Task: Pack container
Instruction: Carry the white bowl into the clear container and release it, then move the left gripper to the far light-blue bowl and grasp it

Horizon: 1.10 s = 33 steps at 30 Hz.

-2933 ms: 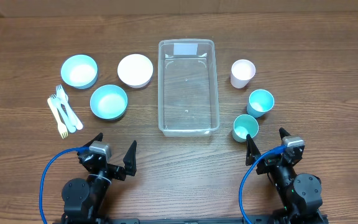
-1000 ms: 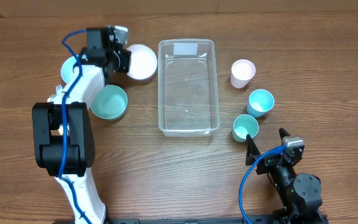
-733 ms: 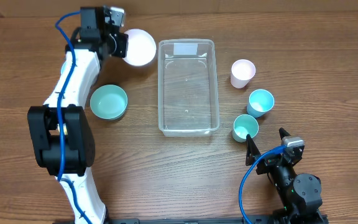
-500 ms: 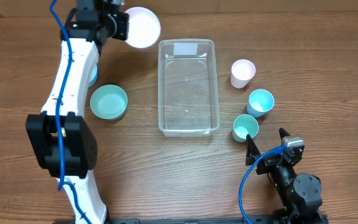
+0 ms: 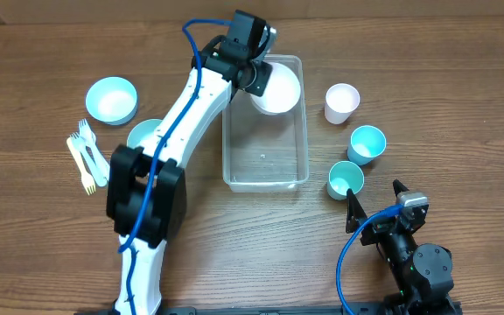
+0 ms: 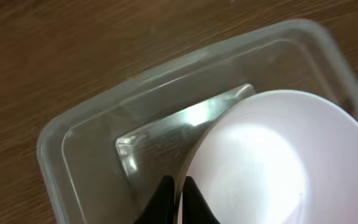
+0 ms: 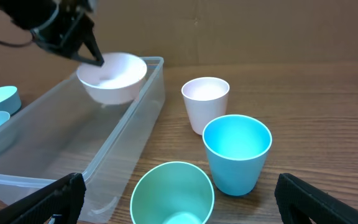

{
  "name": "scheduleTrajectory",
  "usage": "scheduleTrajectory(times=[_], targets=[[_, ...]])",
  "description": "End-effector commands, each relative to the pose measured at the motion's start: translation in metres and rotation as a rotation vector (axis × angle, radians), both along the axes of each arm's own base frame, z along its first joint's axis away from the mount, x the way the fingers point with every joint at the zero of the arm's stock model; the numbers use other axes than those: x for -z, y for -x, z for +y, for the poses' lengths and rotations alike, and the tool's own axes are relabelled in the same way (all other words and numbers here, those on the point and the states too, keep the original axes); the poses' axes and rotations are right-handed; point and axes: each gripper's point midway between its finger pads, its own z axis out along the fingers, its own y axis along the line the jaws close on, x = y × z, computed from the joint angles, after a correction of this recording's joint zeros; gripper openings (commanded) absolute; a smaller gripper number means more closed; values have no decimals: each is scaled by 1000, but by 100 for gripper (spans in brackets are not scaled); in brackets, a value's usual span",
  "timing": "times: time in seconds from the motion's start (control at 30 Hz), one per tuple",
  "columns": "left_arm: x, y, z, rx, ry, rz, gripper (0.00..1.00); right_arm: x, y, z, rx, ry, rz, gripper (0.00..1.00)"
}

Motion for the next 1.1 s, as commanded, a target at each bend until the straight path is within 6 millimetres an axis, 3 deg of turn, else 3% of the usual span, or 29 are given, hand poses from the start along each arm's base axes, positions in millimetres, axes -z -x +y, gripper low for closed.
scheduleTrajectory(times=[0.0,0.07,0.1,0.13,0.2,0.23,0.27,0.3,0.37,0.43,0.47,0.53,0.6,0.73,0.8,0.93,1.07], targets=[[-3,-11,8,-77,25,-17,4,-2,0,1,-4,-4,-12,100],[-3,-11,7,-74,29,-15,4,-2,0,1,-4,-4,-12,100],[-3,-11,6,-70,34,-14,10,-2,0,1,-4,-4,-12,100],[-3,-10,5,-67,38,-12,22,-2,0,1,-4,-4,-12,100],[-3,-9,3,-58,46,-5,97,-2,0,1,-4,-4,-12,100],[-3,-8,3,-59,46,-3,100,-2,0,1,-4,-4,-12,100],[-7,-7,2,-55,54,-6,91,-2,0,1,-4,-4,-12,100],[-15,-6,0,-46,70,-14,90,-2,0,1,-4,-4,-12,100],[-53,-5,-3,-33,111,-74,85,-2,0,1,-4,-4,-12,100],[-99,0,8,-52,115,-159,79,-2,0,1,-4,-4,-12,100],[-121,5,23,-82,104,-191,79,-2,0,1,-4,-4,-12,100],[-142,12,54,-136,103,-198,78,-2,0,1,-4,-4,-12,100],[-150,17,110,-272,112,-158,74,-2,0,1,-4,-4,-12,100],[-131,42,239,-534,44,-11,65,-2,0,1,-4,-4,-12,100],[-115,62,286,-639,5,71,65,-2,0,1,-4,-4,-12,100],[-81,85,356,-798,-2,148,70,-2,0,1,-4,-4,-12,100],[-29,93,380,-789,-32,179,72,-2,0,1,-4,-4,-12,100]])
